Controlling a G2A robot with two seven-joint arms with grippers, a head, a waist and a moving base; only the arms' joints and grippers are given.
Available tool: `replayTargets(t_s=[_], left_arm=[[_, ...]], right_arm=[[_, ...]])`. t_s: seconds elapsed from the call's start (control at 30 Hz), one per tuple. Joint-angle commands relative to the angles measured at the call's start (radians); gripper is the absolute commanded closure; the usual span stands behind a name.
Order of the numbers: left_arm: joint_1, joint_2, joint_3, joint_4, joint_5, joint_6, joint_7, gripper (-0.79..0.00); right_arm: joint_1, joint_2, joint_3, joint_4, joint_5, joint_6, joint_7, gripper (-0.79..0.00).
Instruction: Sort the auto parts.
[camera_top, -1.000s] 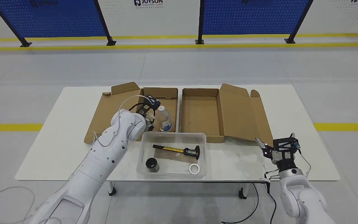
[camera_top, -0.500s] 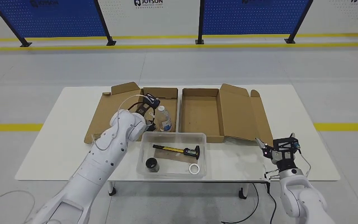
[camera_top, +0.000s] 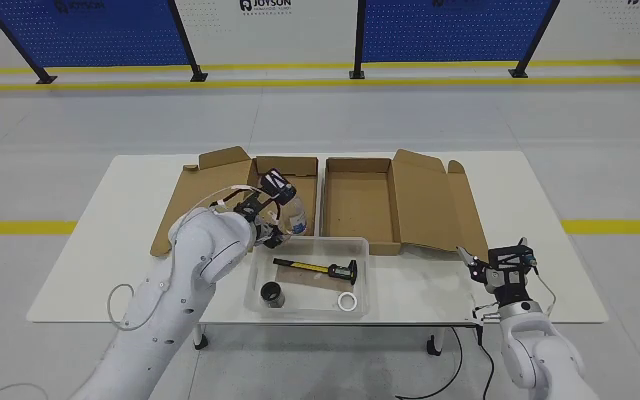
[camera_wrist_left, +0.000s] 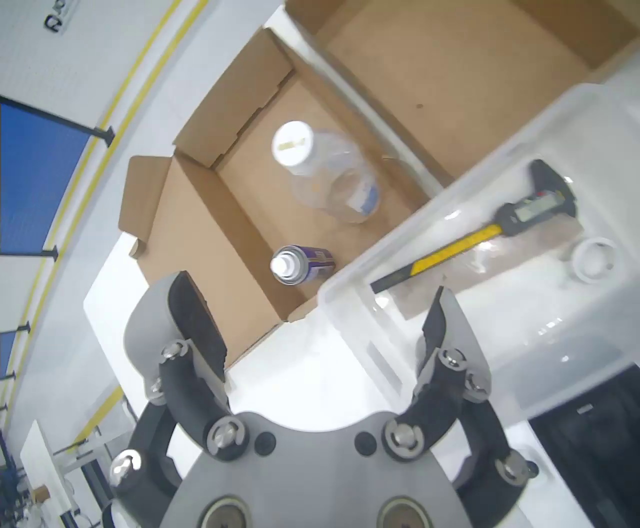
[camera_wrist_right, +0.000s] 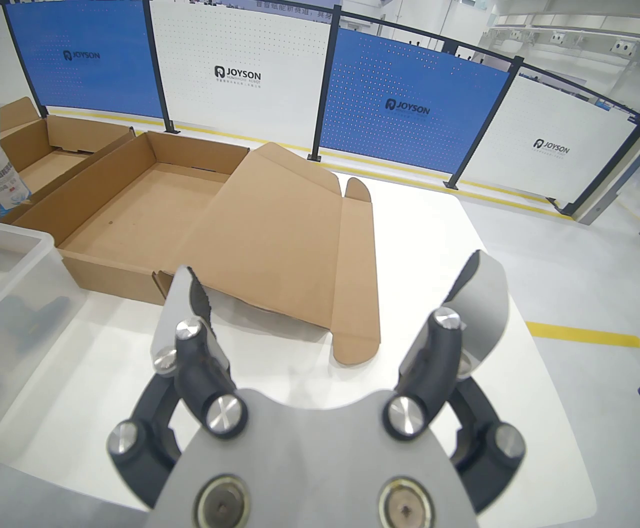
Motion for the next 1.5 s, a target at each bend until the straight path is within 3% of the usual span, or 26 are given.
replayTargets(t_s=[0.0, 0.17, 0.2, 0.23, 0.3, 0.47, 0.57, 0.63, 0.93, 1.47], left_arm=[[0.035, 0.007, -0.013, -0.051, -0.028, -0.053, -0.027, -0.785], [0.085, 0.018, -0.018, -0.099, -0.134, -0.157, -0.063, -0.785], [0.093, 0.018, -0.022, -0.090, -0.186, -0.166, -0.051, -0.757], [0.094, 0.020, -0.023, -0.079, -0.201, -0.185, -0.059, -0.662], [0.097, 0.024, 0.001, -0.053, -0.205, -0.203, -0.052, -0.600], [0.077, 0.027, 0.052, 0.032, -0.213, -0.207, -0.047, -0.508], [0.056, 0.030, 0.087, 0.075, -0.224, -0.207, -0.048, -0.499], [0.042, 0.033, 0.103, 0.098, -0.241, -0.207, -0.048, -0.437], [-0.022, 0.063, 0.174, 0.165, -0.263, -0.194, -0.061, -0.363], [-0.060, 0.139, 0.210, 0.168, -0.338, -0.173, -0.081, -0.351]], right_arm=[[0.000, 0.000, 0.000, 0.000, 0.000, 0.000, 0.000, -0.785], [0.000, 0.000, 0.000, 0.000, 0.000, 0.000, 0.000, -0.785], [0.000, 0.000, 0.000, 0.000, 0.000, 0.000, 0.000, -0.785], [0.000, 0.000, 0.000, 0.000, 0.000, 0.000, 0.000, -0.785], [0.000, 0.000, 0.000, 0.000, 0.000, 0.000, 0.000, -0.785], [0.000, 0.000, 0.000, 0.000, 0.000, 0.000, 0.000, -0.785], [0.000, 0.000, 0.000, 0.000, 0.000, 0.000, 0.000, -0.785], [0.000, 0.000, 0.000, 0.000, 0.000, 0.000, 0.000, -0.785], [0.000, 0.000, 0.000, 0.000, 0.000, 0.000, 0.000, -0.785], [0.000, 0.000, 0.000, 0.000, 0.000, 0.000, 0.000, -0.785]])
